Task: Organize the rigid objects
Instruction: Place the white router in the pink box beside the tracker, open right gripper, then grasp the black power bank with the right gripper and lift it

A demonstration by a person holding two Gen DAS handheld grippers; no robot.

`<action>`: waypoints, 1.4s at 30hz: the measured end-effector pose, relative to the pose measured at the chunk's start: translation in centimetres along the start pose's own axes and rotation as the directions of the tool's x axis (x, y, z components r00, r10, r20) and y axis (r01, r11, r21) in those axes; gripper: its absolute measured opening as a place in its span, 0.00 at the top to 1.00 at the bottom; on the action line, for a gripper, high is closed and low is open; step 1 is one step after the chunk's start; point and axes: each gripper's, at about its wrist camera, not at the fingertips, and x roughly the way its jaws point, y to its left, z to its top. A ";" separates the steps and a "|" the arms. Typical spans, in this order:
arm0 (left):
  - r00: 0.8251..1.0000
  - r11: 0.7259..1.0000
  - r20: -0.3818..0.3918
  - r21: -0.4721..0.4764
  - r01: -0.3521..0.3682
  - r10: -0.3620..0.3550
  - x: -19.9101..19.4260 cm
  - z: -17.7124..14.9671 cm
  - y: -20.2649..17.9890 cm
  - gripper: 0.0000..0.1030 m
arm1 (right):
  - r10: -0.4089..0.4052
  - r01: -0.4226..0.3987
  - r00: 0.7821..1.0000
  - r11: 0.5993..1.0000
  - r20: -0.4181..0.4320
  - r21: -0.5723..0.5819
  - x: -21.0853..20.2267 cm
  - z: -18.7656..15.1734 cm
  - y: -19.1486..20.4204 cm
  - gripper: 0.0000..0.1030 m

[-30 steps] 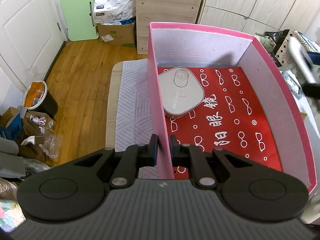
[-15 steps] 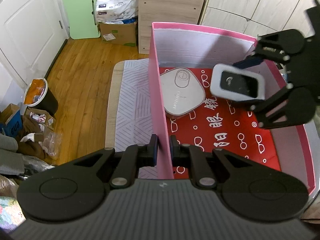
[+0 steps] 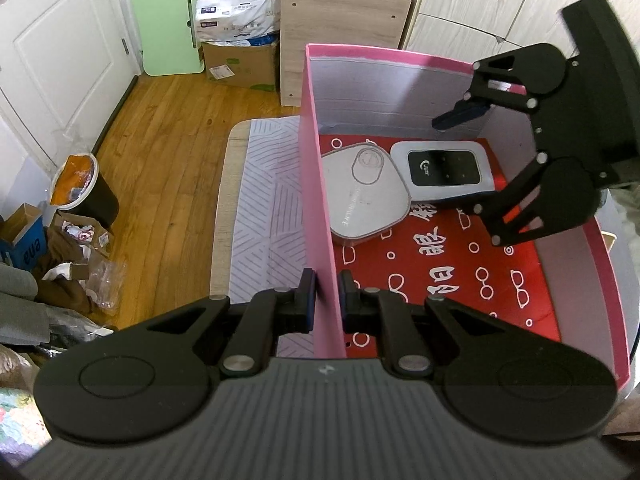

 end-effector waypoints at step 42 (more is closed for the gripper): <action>1.000 1.000 -0.002 -0.004 0.005 -0.005 0.1 0.0 0.2 0.90 | -0.359 0.164 0.933 0.450 0.010 0.878 -7.4 -17.6 6.7 0.26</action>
